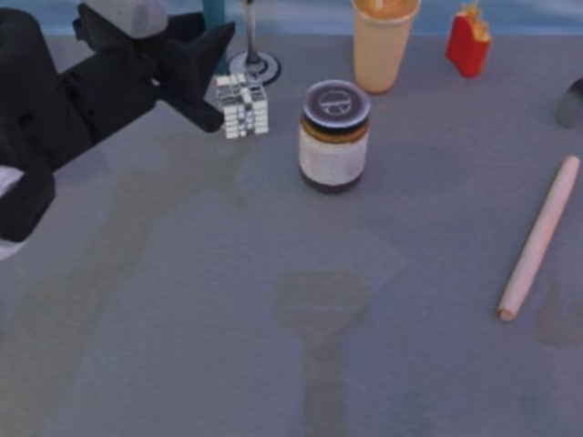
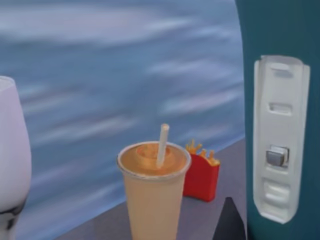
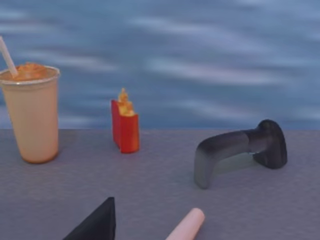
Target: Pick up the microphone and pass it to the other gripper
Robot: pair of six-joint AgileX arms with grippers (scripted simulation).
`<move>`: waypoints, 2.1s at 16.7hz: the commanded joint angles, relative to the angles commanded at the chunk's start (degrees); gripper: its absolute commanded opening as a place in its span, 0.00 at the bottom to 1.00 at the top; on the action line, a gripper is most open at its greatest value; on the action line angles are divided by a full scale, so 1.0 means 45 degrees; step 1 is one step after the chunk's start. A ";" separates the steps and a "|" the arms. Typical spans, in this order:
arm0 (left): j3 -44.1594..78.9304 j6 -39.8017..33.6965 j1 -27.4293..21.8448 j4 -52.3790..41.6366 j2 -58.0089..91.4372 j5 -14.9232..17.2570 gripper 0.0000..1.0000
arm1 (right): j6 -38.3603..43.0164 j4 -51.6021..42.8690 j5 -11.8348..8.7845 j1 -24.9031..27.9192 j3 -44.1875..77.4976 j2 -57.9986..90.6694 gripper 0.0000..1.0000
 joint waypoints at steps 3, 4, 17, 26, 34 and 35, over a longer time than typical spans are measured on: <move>0.0056 0.0002 -0.0107 -0.0006 0.0047 -0.0070 0.00 | 0.0000 0.0000 0.0000 0.0000 0.0000 0.0000 1.00; 0.0031 -0.0004 -0.0277 0.0096 0.0058 -0.0240 0.00 | 0.0000 0.0000 0.0000 0.0000 0.0000 0.0000 1.00; -0.0751 -0.0308 -0.4308 0.2346 0.0032 -0.4518 0.00 | 0.0000 0.0000 0.0000 0.0000 0.0000 0.0000 1.00; -0.0751 -0.0308 -0.4308 0.2346 0.0032 -0.4518 0.00 | 0.0008 0.0078 -0.0100 0.0094 0.0129 0.0163 1.00; -0.0751 -0.0308 -0.4308 0.2346 0.0032 -0.4518 0.00 | -0.0238 0.2126 -0.2363 0.2175 0.3638 0.5657 1.00; -0.0751 -0.0308 -0.4308 0.2346 0.0032 -0.4518 0.00 | -0.0303 0.2485 -0.2738 0.2518 0.4255 0.6698 1.00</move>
